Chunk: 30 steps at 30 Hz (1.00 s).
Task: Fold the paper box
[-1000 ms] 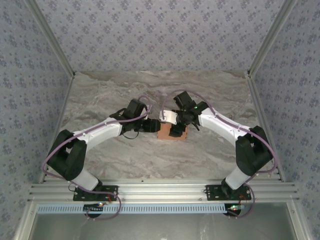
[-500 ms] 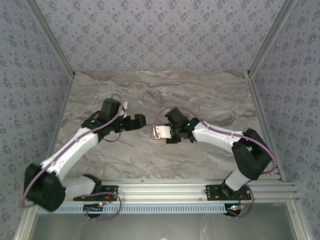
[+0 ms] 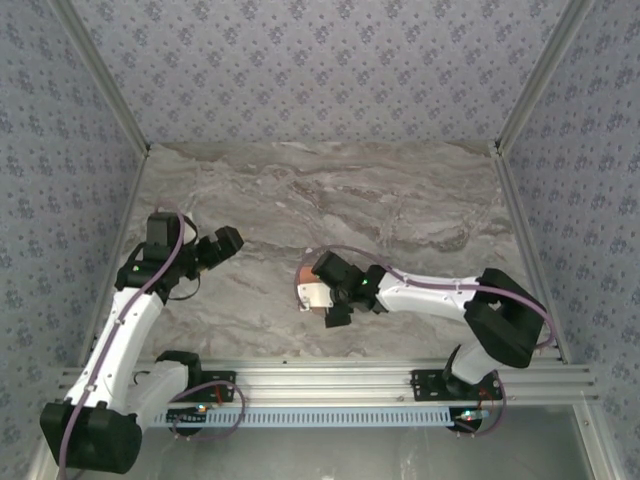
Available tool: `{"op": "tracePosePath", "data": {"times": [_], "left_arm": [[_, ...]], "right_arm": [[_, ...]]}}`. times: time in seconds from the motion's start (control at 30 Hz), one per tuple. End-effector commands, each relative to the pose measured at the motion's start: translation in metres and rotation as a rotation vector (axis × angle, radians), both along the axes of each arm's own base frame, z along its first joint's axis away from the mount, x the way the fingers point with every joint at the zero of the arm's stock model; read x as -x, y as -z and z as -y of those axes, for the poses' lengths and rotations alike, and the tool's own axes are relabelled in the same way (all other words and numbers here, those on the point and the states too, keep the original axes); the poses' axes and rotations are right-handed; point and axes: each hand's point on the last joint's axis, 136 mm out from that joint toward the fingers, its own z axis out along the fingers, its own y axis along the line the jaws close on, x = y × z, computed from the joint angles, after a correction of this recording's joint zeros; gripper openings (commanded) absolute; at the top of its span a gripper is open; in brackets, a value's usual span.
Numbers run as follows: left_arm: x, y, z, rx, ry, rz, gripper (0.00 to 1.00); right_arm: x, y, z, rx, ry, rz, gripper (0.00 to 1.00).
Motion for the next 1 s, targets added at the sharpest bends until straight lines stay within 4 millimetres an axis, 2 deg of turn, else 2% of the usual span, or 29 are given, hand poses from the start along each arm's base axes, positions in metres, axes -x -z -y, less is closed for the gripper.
{"op": "tracePosePath", "data": {"times": [0.0,0.07,0.13,0.23,0.3,0.37,0.43,0.5,0.57,0.63,0.7,0.8,0.87,0.9,0.97], "left_arm": [[0.002,-0.006,-0.011,-0.062,-0.017,0.034,0.99],[0.002,-0.009,-0.021,-0.105,-0.053,0.058,0.99],[-0.001,-0.016,-0.023,-0.123,-0.053,0.114,0.99],[-0.007,-0.028,-0.027,-0.178,-0.03,0.232,0.99],[-0.01,-0.037,-0.023,-0.237,0.046,0.348,0.99],[-0.008,-0.038,-0.021,-0.332,0.134,0.44,0.99],[-0.008,-0.034,-0.034,-0.434,0.102,0.483,0.99],[-0.01,-0.031,-0.04,-0.508,0.098,0.562,0.99],[-0.014,-0.023,-0.047,-0.556,0.065,0.616,0.99],[-0.018,-0.011,-0.055,-0.618,0.042,0.647,0.99],[-0.022,0.006,-0.055,-0.687,0.08,0.683,0.99],[-0.03,0.028,-0.053,-0.701,0.091,0.723,0.99],[-0.038,0.043,-0.054,-0.741,0.119,0.695,0.99],[-0.045,0.049,-0.052,-0.741,0.132,0.684,0.99],[-0.059,0.062,-0.045,-0.704,0.179,0.659,0.99]], "right_arm": [[0.042,-0.026,-0.002,-0.015,-0.063,-0.146,1.0],[0.055,-0.039,-0.003,-0.024,-0.095,-0.154,1.0],[0.061,-0.061,-0.007,-0.098,-0.101,-0.14,1.0],[0.055,-0.109,-0.014,-0.298,-0.076,-0.054,1.0],[0.041,-0.148,-0.009,-0.462,0.0,0.01,1.0],[0.023,-0.183,0.003,-0.617,0.107,0.059,1.0],[-0.002,-0.21,0.027,-0.756,0.261,0.125,1.0],[-0.031,-0.228,0.066,-0.894,0.475,0.205,1.0],[-0.055,-0.228,0.107,-0.985,0.673,0.245,1.0],[-0.075,-0.216,0.154,-1.051,0.895,0.29,1.0],[-0.09,-0.193,0.208,-1.122,1.174,0.341,1.0],[-0.097,-0.149,0.272,-1.18,1.495,0.408,1.0],[-0.101,-0.125,0.293,-1.171,1.535,0.435,1.0],[-0.105,-0.112,0.291,-1.114,1.47,0.421,1.0],[-0.111,-0.101,0.297,-1.071,1.455,0.423,1.0]]}}
